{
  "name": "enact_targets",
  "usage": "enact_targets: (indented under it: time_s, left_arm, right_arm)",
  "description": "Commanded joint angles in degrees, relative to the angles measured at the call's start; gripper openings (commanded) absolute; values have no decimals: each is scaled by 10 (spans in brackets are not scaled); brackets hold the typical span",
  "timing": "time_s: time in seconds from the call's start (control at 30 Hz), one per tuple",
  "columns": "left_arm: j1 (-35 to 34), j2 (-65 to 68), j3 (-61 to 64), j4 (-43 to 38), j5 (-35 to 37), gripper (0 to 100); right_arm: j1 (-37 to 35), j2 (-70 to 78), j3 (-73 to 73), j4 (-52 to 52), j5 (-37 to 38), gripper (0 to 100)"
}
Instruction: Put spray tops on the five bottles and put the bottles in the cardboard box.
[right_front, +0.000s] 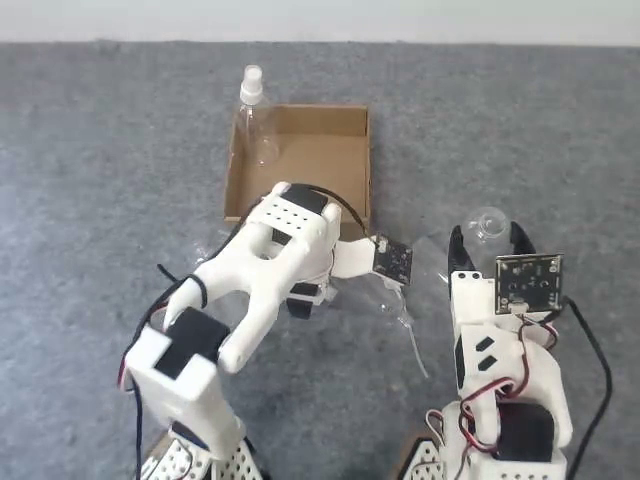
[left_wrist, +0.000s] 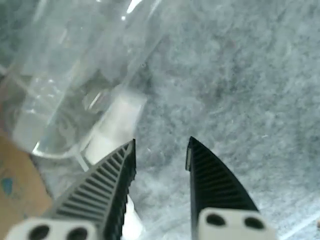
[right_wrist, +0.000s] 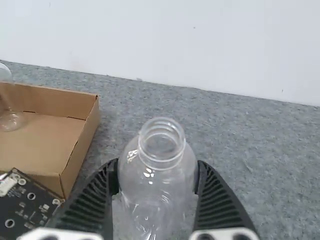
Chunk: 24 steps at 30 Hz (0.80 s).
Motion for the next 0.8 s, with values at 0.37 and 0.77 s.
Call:
enact_targets:
  time_s: [0.37, 0.77]
  left_arm:
    - [6, 1, -25, 26, 43, 55]
    - [39, -6, -62, 85, 132, 55]
  right_arm:
    - [5, -12, -33, -16, 5, 9]
    - [7, -12, -33, -17, 5, 9]
